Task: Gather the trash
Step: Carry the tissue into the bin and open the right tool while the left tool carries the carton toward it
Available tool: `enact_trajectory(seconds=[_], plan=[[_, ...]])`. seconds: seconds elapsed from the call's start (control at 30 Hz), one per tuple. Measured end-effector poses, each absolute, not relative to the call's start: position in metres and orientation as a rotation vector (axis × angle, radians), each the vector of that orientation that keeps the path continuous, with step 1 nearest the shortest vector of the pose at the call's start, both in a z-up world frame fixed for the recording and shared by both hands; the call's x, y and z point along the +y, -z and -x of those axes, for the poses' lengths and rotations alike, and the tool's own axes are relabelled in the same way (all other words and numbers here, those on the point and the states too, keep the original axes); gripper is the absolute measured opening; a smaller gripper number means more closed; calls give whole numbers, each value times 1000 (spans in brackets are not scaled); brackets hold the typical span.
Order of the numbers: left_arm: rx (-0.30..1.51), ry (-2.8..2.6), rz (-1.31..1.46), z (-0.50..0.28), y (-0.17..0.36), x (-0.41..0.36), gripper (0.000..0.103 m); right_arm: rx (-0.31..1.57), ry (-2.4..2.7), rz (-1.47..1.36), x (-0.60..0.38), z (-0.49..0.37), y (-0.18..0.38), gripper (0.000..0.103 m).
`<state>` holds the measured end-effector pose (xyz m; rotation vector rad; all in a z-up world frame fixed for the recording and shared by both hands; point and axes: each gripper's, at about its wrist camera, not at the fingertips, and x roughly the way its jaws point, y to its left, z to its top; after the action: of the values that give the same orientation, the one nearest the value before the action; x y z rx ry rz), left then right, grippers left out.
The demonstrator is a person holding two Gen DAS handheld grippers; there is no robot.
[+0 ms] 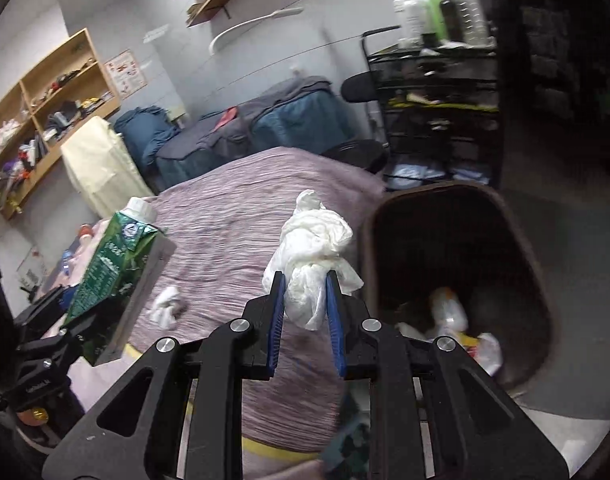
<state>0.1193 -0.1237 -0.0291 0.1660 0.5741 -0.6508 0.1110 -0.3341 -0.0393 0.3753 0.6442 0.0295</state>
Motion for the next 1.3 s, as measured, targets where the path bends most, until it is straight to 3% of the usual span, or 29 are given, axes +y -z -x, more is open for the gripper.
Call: enact_trajectory(seconds=[0.6,0.7,0.77,0.8,1.3], plan=[[625,723,-177,-105,47,-196,57,771,230,-424,-417,-115,120,21],[638,735,-177,-107,50,-203,57,779,229,-455,-420,-118,132,27],[648,743,-174,-108,51,-208,57,791,240,-469,-422,-118,140,46],[656,749,-174,-109,53,-211,57,791,246,-479,-423,-118,142,48],[732,806,-215,-131,61,-262,57,637,349,-452,-426,-76,105,52]])
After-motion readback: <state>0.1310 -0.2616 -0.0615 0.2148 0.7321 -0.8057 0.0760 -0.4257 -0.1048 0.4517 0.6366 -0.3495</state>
